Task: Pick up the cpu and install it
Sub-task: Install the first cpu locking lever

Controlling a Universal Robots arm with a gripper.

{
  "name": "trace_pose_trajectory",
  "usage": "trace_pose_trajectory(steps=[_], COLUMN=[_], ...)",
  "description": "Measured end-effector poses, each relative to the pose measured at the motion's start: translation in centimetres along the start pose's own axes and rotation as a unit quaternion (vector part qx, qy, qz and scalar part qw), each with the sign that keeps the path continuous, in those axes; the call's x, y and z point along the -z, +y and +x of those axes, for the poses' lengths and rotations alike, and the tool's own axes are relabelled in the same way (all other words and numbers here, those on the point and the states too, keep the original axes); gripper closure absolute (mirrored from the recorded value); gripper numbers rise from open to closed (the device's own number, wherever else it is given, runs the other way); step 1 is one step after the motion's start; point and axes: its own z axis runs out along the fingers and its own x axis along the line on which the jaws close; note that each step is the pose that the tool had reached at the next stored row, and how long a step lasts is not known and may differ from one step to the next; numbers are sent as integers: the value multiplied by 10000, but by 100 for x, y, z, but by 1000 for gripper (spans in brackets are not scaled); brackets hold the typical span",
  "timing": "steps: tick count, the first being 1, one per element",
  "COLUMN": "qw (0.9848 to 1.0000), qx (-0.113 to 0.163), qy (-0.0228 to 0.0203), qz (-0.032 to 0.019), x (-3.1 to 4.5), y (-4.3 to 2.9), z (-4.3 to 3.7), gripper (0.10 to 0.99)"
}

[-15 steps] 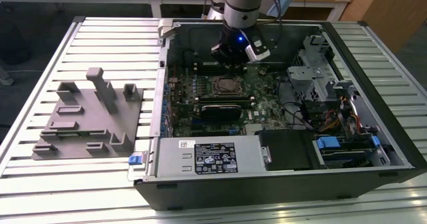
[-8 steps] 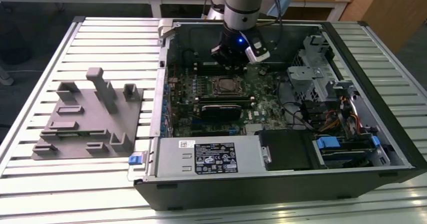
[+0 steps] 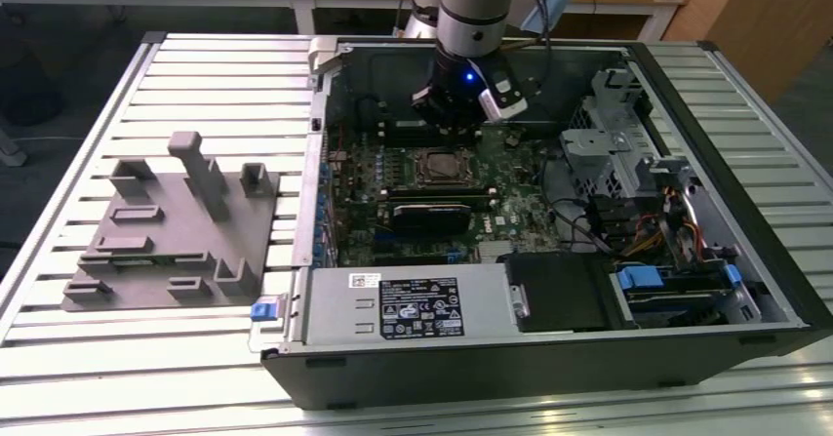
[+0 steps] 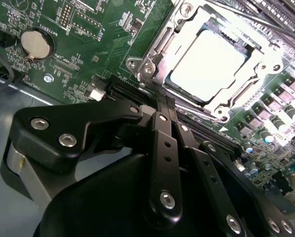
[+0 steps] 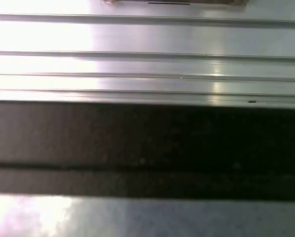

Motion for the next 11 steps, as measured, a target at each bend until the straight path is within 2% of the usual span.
trace_pose_trajectory(steps=[11], qw=[10000], qx=[0], qy=[3], qz=[77], x=[-42], y=[-5], z=[-2], gripper=[980])
